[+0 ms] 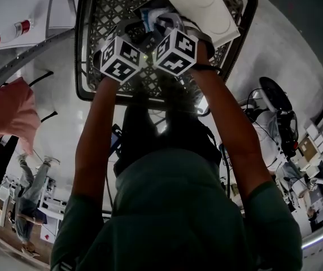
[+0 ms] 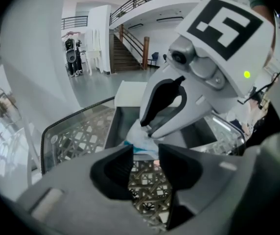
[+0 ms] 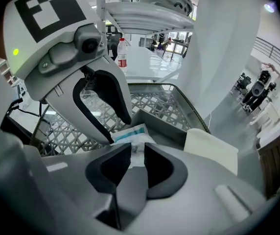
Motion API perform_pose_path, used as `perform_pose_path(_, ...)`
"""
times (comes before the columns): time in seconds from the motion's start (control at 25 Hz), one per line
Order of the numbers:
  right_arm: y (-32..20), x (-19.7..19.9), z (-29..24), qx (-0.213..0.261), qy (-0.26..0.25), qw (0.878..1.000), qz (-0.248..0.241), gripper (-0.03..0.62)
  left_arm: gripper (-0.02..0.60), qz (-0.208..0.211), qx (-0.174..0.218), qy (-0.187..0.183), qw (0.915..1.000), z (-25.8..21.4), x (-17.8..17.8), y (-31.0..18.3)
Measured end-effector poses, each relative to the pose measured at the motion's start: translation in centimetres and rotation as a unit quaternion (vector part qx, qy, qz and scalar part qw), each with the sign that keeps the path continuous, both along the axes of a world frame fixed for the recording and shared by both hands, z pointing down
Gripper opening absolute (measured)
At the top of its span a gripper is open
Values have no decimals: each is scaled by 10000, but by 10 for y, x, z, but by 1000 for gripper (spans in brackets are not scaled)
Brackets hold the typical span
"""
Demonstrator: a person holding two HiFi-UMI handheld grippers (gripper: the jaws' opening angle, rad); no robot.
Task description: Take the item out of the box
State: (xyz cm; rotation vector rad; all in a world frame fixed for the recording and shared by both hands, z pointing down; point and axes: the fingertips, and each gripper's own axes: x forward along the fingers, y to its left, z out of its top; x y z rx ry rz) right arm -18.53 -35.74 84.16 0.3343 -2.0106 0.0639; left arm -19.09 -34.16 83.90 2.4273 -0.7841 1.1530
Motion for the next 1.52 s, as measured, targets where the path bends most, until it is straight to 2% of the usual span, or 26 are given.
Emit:
perform_pose_path(0.16, 3, -2, 7, -100, 8, 9999, 11, 52, 141, -77, 46, 87, 9999, 2, 0, 0)
perform_pose_path(0.2, 4, -3, 7, -106, -9, 9999, 29, 46, 120, -73, 49, 109, 9999, 2, 0, 1)
perform_pose_path(0.28, 4, -3, 3, -84, -62, 9999, 88, 32, 17, -57, 81, 155, 9998, -1, 3, 4)
perform_pose_path(0.32, 5, -2, -1, -66, -102, 9998, 123, 28, 3, -63, 108, 171, 9998, -3, 4, 5)
perform_pose_path(0.52, 10, 4, -28, 7, -397, 9986, 347, 23, 3, -258, 104, 346, 9990, -18, 1, 9)
perform_pose_path(0.8, 18, 5, -90, 245, -897, 9937, 629, 21, 3, -706, 155, 1164, 9906, -74, -7, 10)
perform_pose_path(1.16, 37, 14, -190, 700, -1500, 9827, 825, 20, 3, -380, 688, 1378, 9873, -170, -1, 28)
perform_pose_path(1.52, 65, 24, -286, 1200, -2068, 9658, 1007, 18, 3, -42, 1353, 1519, 9791, -269, 5, 54)
